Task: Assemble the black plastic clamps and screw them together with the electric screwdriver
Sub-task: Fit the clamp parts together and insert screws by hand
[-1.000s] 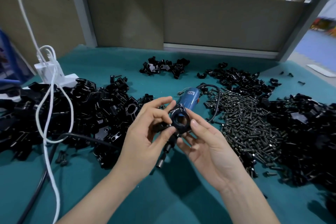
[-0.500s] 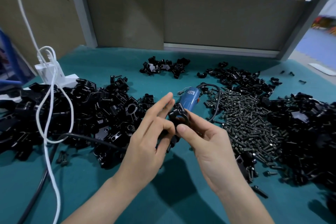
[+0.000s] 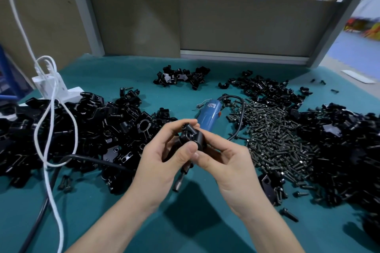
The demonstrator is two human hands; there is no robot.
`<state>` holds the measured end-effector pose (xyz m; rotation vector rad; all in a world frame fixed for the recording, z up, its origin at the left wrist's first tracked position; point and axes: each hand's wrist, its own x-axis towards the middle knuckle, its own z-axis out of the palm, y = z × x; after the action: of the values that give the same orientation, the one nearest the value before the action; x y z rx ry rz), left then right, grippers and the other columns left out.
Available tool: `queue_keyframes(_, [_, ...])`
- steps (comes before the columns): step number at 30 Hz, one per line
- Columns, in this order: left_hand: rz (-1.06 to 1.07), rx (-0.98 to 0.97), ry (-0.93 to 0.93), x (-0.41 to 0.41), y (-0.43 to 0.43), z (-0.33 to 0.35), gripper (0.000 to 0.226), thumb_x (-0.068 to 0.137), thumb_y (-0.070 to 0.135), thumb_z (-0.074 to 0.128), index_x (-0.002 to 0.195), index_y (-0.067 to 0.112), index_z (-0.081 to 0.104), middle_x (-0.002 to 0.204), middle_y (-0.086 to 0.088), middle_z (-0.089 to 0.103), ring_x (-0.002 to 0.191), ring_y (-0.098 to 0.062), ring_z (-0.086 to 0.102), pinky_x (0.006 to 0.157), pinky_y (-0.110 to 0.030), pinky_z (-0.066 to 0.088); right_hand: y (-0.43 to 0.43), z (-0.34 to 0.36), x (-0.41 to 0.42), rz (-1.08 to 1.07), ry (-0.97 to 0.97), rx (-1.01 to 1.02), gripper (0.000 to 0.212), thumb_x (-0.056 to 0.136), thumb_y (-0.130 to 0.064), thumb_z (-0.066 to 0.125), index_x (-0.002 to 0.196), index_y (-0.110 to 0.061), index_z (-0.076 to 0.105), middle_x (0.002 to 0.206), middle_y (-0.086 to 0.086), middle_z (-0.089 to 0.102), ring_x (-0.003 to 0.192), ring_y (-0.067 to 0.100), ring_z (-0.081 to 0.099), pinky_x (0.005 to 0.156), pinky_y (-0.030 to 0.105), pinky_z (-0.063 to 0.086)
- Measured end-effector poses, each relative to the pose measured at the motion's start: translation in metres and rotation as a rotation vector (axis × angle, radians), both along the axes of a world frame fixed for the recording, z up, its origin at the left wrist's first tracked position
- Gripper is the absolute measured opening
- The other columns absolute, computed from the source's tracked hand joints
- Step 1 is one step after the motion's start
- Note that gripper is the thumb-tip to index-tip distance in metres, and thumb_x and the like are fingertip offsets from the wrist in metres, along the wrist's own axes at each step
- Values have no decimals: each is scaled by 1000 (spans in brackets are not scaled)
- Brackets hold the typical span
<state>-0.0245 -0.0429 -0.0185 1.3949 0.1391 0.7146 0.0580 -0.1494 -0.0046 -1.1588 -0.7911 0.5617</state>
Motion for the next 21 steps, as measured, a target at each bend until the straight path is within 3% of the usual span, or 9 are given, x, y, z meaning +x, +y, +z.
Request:
queue_keyframes(5, [-168,-194,-8,0,-1,4,41,67,36,83,104,23,71,107,-6,70,99,-21,63,85,-30,53,-2,-1,4,25,-23,-20,30,69,-10,74,96,-23,76,96,2,72,91,11,68,81,20,52])
queue_keyframes(10, [-244,-295,-32,-1,-2,9,50,61,38,87,105,18,72,123,-6,66,108,-24,65,87,-26,53,-7,-1,11,50,-87,-57,35,70,-10,73,103,-19,73,96,-4,64,93,6,64,84,20,50])
queue_keyframes(13, [-210,-261,-10,0,-2,9,38,68,25,83,104,23,73,123,-2,66,111,-23,64,86,-25,53,-8,-1,14,55,-82,-67,29,69,-13,74,97,-21,76,96,-4,61,92,5,63,84,21,50])
queue_keyframes(17, [-183,-260,27,-1,-4,7,31,70,23,81,100,26,74,112,1,71,95,-21,70,67,-24,56,-7,-1,12,65,-107,-109,30,67,-14,72,98,-17,72,101,-2,58,89,2,61,79,19,51])
queue_keyframes(21, [-145,-290,44,1,-7,5,22,72,25,73,94,27,75,109,2,72,83,-20,72,51,-22,54,-10,6,11,115,-144,-185,44,65,-13,73,107,-21,68,111,1,59,97,6,63,87,19,49])
